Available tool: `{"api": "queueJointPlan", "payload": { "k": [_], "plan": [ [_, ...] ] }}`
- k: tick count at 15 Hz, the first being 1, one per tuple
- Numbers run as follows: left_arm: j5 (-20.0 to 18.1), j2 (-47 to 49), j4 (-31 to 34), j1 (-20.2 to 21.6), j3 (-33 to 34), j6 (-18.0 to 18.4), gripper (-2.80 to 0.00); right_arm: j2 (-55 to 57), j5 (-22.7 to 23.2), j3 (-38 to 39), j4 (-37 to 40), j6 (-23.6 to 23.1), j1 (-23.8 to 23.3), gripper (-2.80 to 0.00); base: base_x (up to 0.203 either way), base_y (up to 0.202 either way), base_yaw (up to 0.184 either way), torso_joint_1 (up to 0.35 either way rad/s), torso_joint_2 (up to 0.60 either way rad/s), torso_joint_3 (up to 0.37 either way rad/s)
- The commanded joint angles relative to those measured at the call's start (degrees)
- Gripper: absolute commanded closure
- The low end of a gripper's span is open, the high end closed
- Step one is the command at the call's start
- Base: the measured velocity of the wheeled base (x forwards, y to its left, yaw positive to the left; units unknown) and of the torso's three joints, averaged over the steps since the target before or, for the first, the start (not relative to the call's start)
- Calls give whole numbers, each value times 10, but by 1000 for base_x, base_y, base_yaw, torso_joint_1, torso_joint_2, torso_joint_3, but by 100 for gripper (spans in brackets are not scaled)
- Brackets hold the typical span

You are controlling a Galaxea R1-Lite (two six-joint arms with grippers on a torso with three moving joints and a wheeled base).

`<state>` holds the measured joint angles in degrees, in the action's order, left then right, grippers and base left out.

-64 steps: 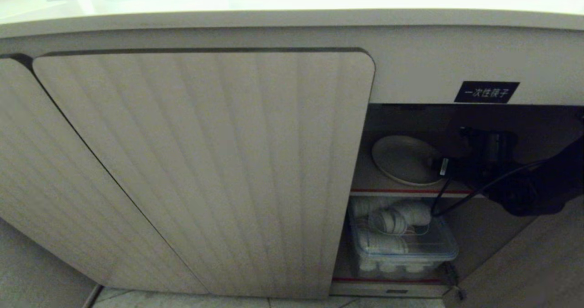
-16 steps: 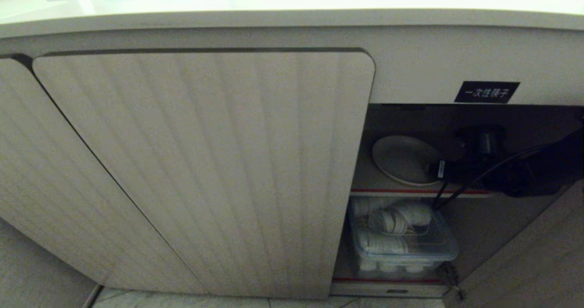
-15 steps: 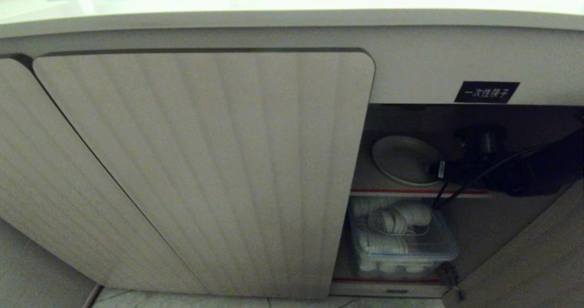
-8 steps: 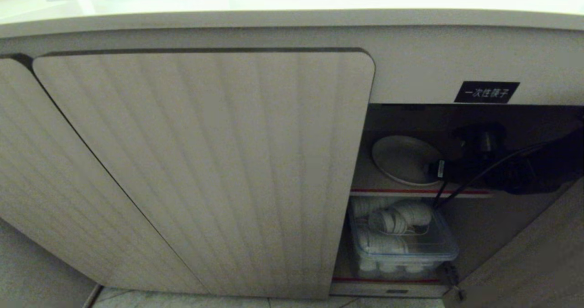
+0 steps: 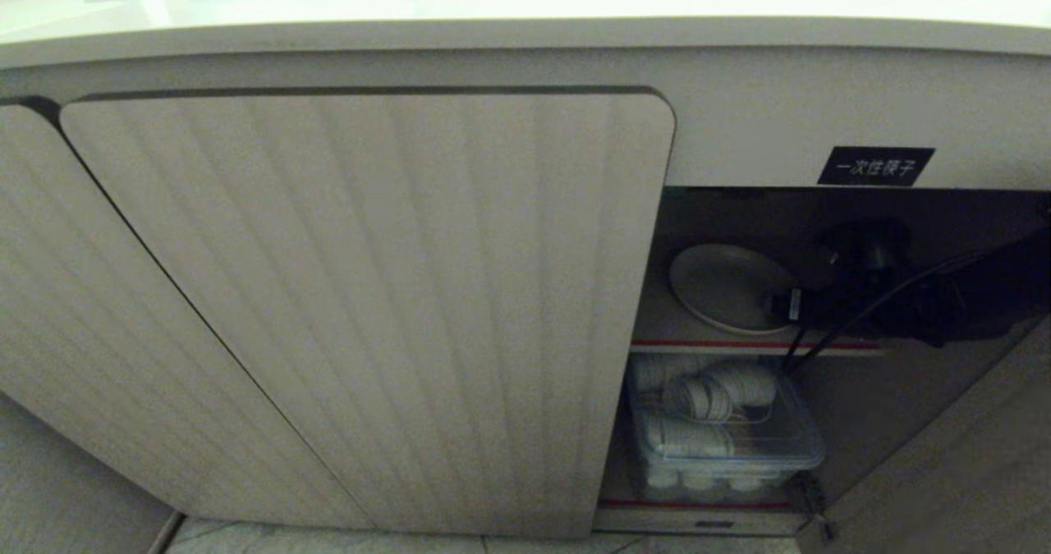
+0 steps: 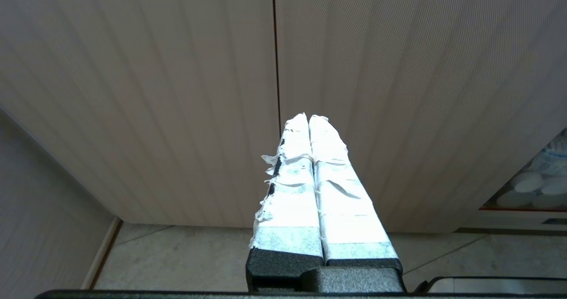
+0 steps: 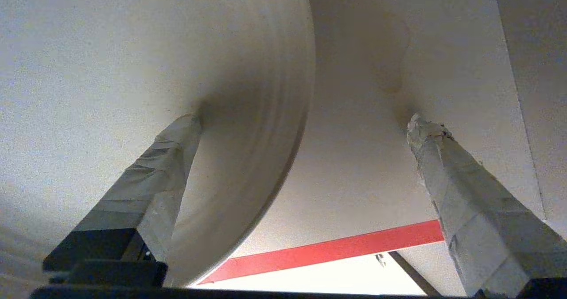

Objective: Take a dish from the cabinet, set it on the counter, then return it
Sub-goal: Take the plate from the cabinet

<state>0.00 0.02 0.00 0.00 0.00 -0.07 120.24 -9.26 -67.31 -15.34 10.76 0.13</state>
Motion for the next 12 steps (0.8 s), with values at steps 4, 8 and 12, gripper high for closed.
{"api": "queueJointPlan", "payload": {
  "k": [4,8,12],
  "plan": [
    [0,0,0,0,0,0,0,1,-1,-3,3,1,0,-280,0,0,0,0,0,0],
    [0,0,0,0,0,0,0,-5,-1,-21,19,1,1,-280,0,0,0,0,0,0],
    [0,0,0,0,0,0,0,-7,-1,-32,28,-1,1,-280,0,0,0,0,0,0]
  ]
}}
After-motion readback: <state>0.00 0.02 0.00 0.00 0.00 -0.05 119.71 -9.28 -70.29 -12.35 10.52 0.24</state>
